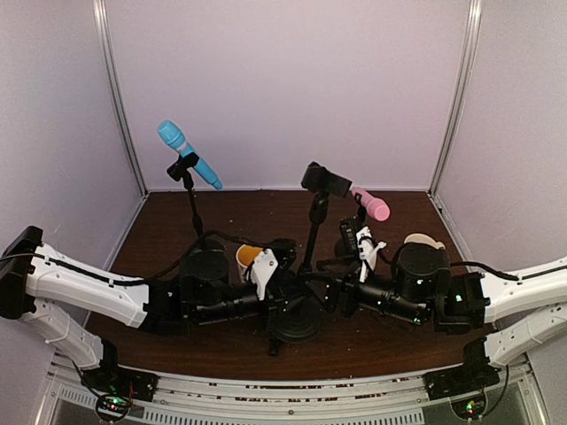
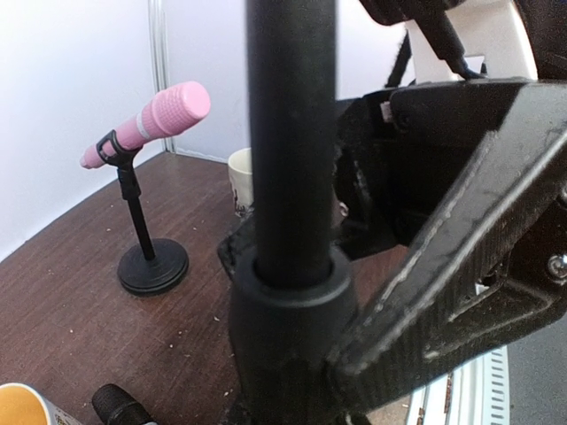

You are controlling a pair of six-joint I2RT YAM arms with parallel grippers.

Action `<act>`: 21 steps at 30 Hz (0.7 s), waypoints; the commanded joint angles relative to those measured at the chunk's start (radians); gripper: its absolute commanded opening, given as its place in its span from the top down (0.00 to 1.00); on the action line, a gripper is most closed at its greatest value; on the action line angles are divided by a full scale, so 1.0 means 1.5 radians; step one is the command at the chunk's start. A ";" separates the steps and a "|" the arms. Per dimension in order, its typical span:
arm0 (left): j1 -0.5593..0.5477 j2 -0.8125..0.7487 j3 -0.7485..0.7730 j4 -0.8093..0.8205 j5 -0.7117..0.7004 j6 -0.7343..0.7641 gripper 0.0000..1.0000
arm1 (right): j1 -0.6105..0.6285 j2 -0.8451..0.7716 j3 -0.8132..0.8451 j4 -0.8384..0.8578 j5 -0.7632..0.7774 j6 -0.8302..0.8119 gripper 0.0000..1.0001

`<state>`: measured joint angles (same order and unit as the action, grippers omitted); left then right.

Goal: Attach the microphones to the stand

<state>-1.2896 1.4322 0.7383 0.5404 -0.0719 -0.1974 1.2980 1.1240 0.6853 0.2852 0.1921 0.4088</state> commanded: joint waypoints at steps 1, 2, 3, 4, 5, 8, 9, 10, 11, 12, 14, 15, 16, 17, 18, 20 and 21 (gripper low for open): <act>-0.003 -0.029 0.001 0.065 0.016 0.000 1.00 | 0.001 0.004 0.009 0.008 0.023 -0.006 0.43; -0.003 -0.028 0.002 0.064 0.027 0.000 1.00 | 0.001 0.006 0.010 0.011 0.015 -0.012 0.44; -0.003 -0.026 0.005 0.061 0.042 0.002 1.00 | 0.000 0.009 0.012 0.014 0.005 -0.019 0.46; -0.003 -0.023 0.010 0.058 0.065 0.005 1.00 | 0.000 0.014 0.015 0.017 -0.007 -0.026 0.49; -0.004 -0.020 0.016 0.050 0.082 0.008 1.00 | 0.000 0.019 0.020 0.018 -0.019 -0.033 0.52; -0.009 -0.015 0.025 0.043 0.093 0.014 1.00 | 0.000 0.035 0.028 0.020 -0.042 -0.034 0.71; -0.010 -0.015 0.025 0.045 0.094 0.014 1.00 | 0.000 0.037 0.029 0.021 -0.044 -0.033 0.78; -0.011 -0.015 0.025 0.047 0.093 0.015 1.00 | 0.000 0.037 0.027 0.023 -0.044 -0.031 0.83; -0.011 -0.015 0.024 0.048 0.091 0.014 1.00 | -0.001 0.035 0.026 0.023 -0.042 -0.030 0.89; -0.011 -0.016 0.023 0.050 0.087 0.013 1.00 | 0.000 0.031 0.023 0.025 -0.039 -0.031 0.94; -0.012 -0.016 0.017 0.055 0.069 0.010 1.00 | 0.000 0.019 0.017 0.024 -0.027 -0.032 1.00; -0.012 -0.016 0.011 0.059 0.055 0.006 0.96 | -0.001 0.007 0.015 0.020 -0.020 -0.035 1.00; -0.011 -0.015 0.005 0.060 0.033 0.001 0.84 | -0.001 0.001 0.014 0.019 -0.018 -0.042 1.00; -0.011 -0.012 0.000 0.059 0.010 -0.002 0.69 | -0.002 -0.012 0.015 0.014 -0.015 -0.050 1.00; -0.011 -0.007 -0.006 0.060 -0.011 -0.001 0.61 | -0.002 -0.020 0.018 0.007 -0.010 -0.056 1.00; -0.012 0.011 -0.010 0.060 -0.022 0.002 0.53 | -0.002 -0.035 0.026 -0.001 -0.005 -0.068 1.00; -0.011 0.021 -0.007 0.057 -0.021 0.003 0.51 | -0.002 -0.040 0.029 -0.004 -0.004 -0.074 1.00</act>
<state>-1.2995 1.4326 0.7357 0.5282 -0.0505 -0.2031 1.3018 1.1282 0.7013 0.2665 0.1387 0.3359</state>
